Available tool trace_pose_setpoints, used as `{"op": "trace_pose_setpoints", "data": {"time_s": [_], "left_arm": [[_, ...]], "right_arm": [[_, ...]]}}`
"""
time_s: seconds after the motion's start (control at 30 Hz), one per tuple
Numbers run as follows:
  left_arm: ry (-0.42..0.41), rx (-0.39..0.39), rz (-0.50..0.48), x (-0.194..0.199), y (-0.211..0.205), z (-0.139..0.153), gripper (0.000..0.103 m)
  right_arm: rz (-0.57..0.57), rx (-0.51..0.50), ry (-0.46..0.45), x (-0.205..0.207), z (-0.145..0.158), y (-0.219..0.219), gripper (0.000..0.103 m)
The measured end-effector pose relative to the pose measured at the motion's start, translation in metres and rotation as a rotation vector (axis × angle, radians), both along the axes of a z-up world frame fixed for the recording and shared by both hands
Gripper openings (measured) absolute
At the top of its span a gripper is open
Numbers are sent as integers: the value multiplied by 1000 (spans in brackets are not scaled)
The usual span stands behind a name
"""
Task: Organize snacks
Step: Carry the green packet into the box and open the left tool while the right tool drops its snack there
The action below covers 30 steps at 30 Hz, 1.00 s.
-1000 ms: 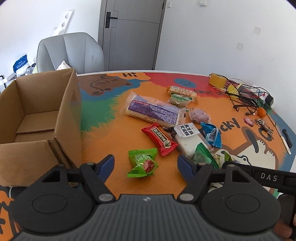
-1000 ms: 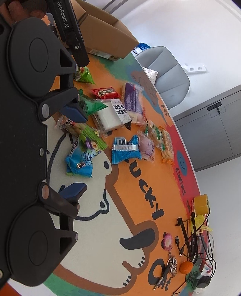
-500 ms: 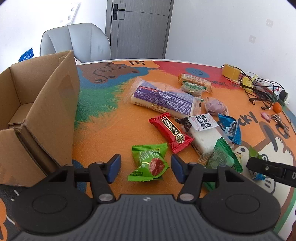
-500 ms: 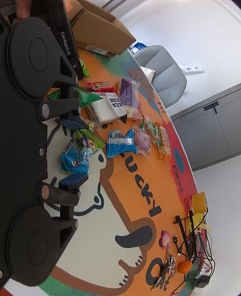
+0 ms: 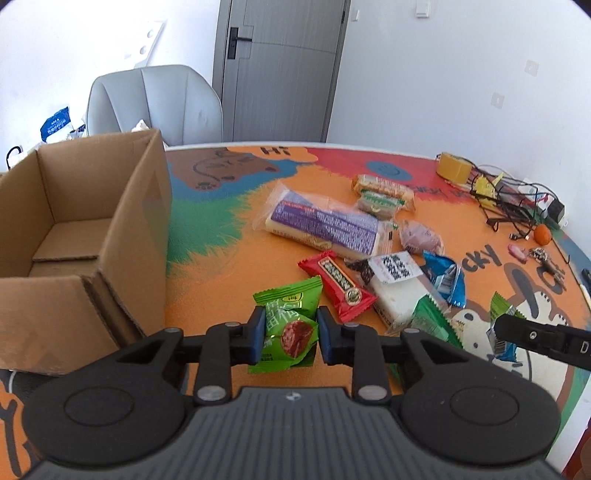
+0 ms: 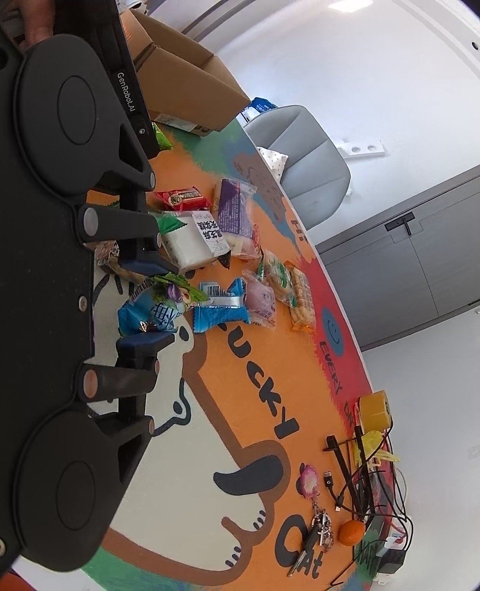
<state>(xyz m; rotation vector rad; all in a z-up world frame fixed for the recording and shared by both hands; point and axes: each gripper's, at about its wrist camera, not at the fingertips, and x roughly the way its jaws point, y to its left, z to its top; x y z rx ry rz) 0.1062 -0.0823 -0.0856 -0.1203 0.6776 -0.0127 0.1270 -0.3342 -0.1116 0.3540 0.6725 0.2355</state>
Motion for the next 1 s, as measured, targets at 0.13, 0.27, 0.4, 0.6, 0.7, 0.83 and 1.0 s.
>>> {"op": "trace_pose_setpoints", "data": {"time_s": [0.13, 0.27, 0.4, 0.6, 0.7, 0.83, 1.0], "left_arm": [[-46, 2, 13, -8, 4, 16, 28], [-91, 7, 8, -13, 10, 32, 28], [-144, 6, 21, -17, 20, 51, 28], [-189, -8, 81, -23, 44, 69, 28], [-209, -12, 116, -28, 58, 75, 28], [-224, -11, 162, -33, 76, 80, 28], [-235, -18, 213, -37, 100, 84, 28]], "right_arm": [[31, -1, -31, -4, 10, 10, 32], [60, 3, -62, -7, 18, 19, 32], [91, -13, -100, -7, 29, 32, 32], [126, 0, -146, -3, 46, 52, 32], [154, 2, -166, 0, 54, 64, 32], [181, 13, -185, 2, 63, 81, 32], [226, 15, -206, 3, 72, 104, 32]]}}
